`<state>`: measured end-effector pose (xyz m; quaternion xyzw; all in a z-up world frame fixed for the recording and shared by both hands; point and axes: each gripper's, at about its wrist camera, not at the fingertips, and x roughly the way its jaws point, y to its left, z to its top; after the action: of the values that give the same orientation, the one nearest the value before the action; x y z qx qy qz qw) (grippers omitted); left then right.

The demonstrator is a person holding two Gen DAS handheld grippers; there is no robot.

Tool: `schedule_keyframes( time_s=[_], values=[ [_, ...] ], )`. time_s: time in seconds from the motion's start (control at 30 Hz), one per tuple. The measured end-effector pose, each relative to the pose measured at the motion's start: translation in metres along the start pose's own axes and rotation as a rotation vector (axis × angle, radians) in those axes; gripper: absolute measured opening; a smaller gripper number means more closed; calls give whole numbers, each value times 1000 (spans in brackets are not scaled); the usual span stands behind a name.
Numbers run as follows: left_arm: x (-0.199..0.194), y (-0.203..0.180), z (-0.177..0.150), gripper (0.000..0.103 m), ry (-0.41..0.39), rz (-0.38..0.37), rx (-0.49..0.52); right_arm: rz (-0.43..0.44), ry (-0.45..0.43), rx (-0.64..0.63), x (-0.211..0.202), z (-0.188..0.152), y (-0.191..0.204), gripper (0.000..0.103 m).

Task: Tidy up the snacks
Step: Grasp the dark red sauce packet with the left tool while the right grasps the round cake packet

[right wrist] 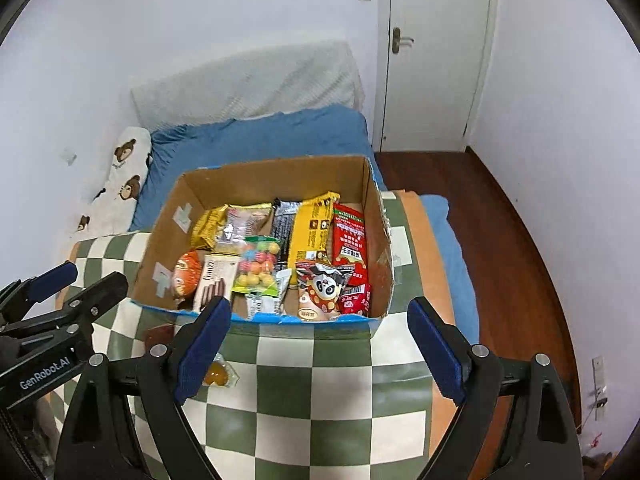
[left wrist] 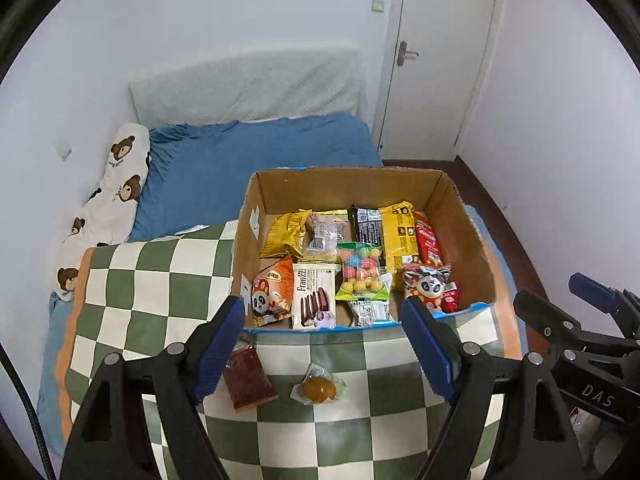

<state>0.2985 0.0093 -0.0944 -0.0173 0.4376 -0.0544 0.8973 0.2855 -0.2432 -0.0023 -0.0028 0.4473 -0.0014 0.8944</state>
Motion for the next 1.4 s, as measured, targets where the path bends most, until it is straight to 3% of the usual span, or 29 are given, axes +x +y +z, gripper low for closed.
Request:
schedule_keyframes(
  time_s=[0.43, 0.7, 0.83, 1.0, 1.1, 1.27, 1.4],
  values=[
    [-49, 2, -16, 80, -79, -7, -18, 3, -133, 13, -74, -18, 7, 92],
    [-41, 18, -24, 80, -48, 17, -55, 58, -106, 41, -73, -24, 10, 92],
    [-16, 53, -41, 80, 32, 71, -119, 121, -7, 49, -36, -36, 19, 92],
    [30, 104, -71, 80, 159, 185, -183, 210, 171, 61, 49, -63, 45, 92],
    [57, 130, -87, 80, 240, 212, -228, 241, 270, 65, 107, -80, 65, 92],
    [100, 153, -101, 80, 363, 174, -323, 250, 393, 87, 187, -105, 93, 89],
    [144, 155, -102, 80, 461, 96, -375, 234, 451, 100, 225, -118, 114, 87]
  ],
)
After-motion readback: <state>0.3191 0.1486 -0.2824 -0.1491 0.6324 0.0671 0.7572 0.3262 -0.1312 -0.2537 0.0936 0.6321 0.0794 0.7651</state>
